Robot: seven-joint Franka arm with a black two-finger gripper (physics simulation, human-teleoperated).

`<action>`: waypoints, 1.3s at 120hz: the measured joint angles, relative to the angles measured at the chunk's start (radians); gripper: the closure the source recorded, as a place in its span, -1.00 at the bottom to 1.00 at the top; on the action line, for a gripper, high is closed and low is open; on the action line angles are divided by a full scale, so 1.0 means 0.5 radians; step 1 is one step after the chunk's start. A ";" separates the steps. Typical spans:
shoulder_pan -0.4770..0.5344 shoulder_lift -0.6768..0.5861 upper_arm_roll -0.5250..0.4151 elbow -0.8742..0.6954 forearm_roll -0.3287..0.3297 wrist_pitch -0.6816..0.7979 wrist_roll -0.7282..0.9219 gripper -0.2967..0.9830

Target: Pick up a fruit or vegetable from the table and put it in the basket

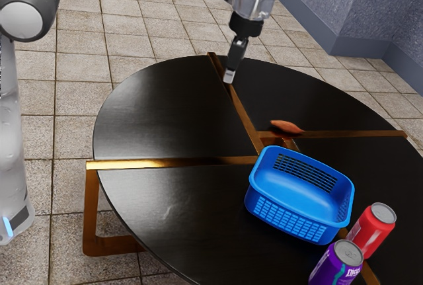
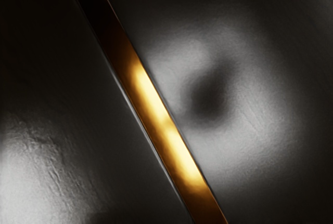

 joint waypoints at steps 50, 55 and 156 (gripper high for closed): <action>-0.116 0.252 -0.011 0.175 -0.102 -0.001 0.124 -0.54; -0.120 0.332 -0.010 0.240 -0.103 0.000 0.132 -0.54; 0.477 0.908 -0.069 0.577 -0.008 0.577 1.158 -0.54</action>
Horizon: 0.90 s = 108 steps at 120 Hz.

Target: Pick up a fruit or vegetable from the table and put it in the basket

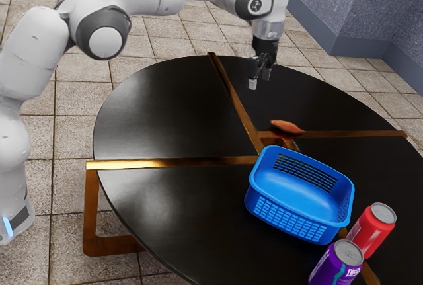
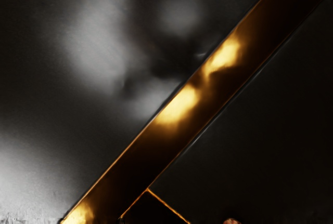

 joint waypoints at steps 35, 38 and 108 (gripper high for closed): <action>0.005 0.247 -0.159 0.138 0.029 0.433 0.289 -0.54; 0.009 0.251 -0.162 0.138 0.030 0.451 0.307 -0.54; -0.017 0.296 -0.217 0.064 -0.050 0.578 -0.059 -0.54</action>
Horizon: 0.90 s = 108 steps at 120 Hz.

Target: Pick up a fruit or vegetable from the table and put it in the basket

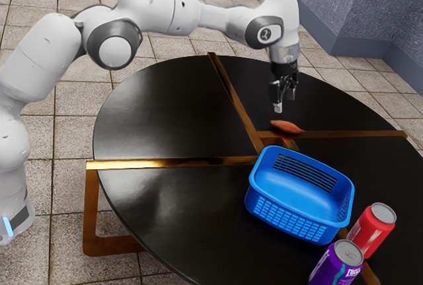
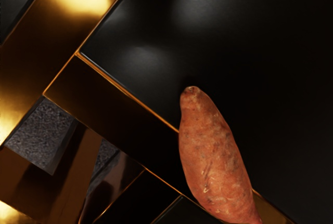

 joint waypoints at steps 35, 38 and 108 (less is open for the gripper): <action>0.013 0.067 0.003 0.000 0.006 0.007 -0.180 -0.54; 0.021 0.068 0.004 0.000 0.006 0.007 -0.190 -0.54; 0.022 0.224 -0.015 0.034 0.013 0.146 -0.301 -0.54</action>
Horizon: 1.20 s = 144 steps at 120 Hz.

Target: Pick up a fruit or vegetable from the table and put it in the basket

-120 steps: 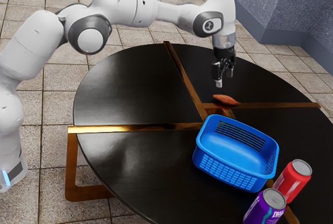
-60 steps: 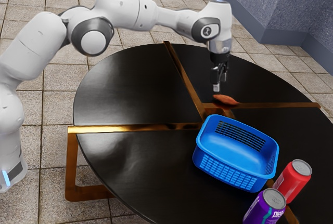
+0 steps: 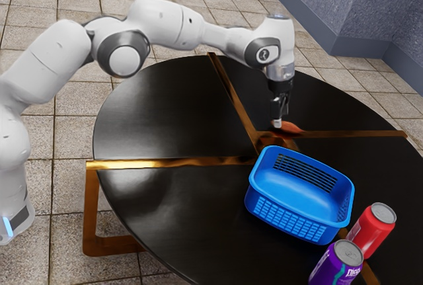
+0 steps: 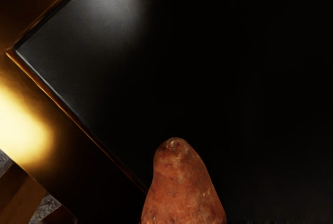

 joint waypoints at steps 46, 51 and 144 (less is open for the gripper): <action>-0.023 0.021 -0.005 0.000 0.008 0.136 -0.011 -0.54; -0.028 0.033 -0.005 0.000 0.008 0.151 -0.008 -0.54; -0.030 0.094 -0.001 0.000 0.007 0.264 0.021 -0.14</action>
